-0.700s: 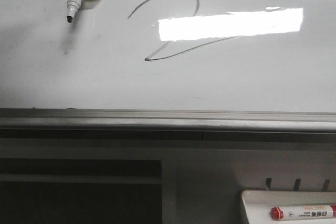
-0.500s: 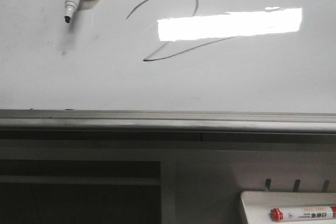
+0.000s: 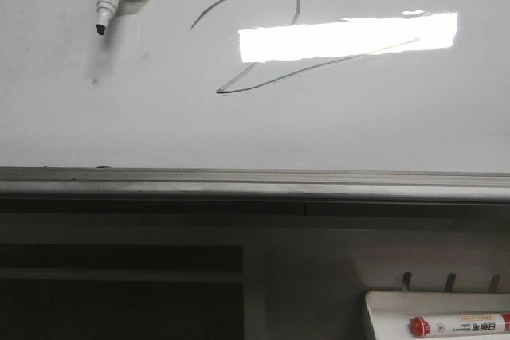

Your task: Write number 2 on whiteboard

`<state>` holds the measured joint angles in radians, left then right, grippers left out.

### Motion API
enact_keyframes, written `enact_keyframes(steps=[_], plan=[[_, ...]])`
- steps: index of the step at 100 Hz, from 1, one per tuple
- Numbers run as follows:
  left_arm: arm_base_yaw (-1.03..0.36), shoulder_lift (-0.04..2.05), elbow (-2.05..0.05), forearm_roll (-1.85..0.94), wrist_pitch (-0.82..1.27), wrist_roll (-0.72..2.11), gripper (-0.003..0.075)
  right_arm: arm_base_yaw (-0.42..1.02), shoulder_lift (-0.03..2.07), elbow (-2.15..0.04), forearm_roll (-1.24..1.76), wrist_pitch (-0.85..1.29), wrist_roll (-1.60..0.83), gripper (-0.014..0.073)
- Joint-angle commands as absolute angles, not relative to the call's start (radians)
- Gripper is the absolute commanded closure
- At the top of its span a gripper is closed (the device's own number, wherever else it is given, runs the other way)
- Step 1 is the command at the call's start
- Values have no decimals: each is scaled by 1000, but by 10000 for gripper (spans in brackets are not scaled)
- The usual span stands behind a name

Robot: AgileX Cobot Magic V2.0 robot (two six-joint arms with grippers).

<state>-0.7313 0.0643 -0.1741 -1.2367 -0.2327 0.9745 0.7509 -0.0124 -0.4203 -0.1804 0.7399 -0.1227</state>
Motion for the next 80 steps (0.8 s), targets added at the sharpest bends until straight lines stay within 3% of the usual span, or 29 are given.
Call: enact_keyframes(steps=[1,59,80], plan=[[-739,75,-199,-1214,-219,976,741,745,5,-440,-200,660,-119,665],[-739,75,-166,-1221,-219,976,741,745,5,-440,-200,660,-119,665],[-733,75,-92,-1270,-377,1033,741,745,5,-440,-200,660,-119,665]])
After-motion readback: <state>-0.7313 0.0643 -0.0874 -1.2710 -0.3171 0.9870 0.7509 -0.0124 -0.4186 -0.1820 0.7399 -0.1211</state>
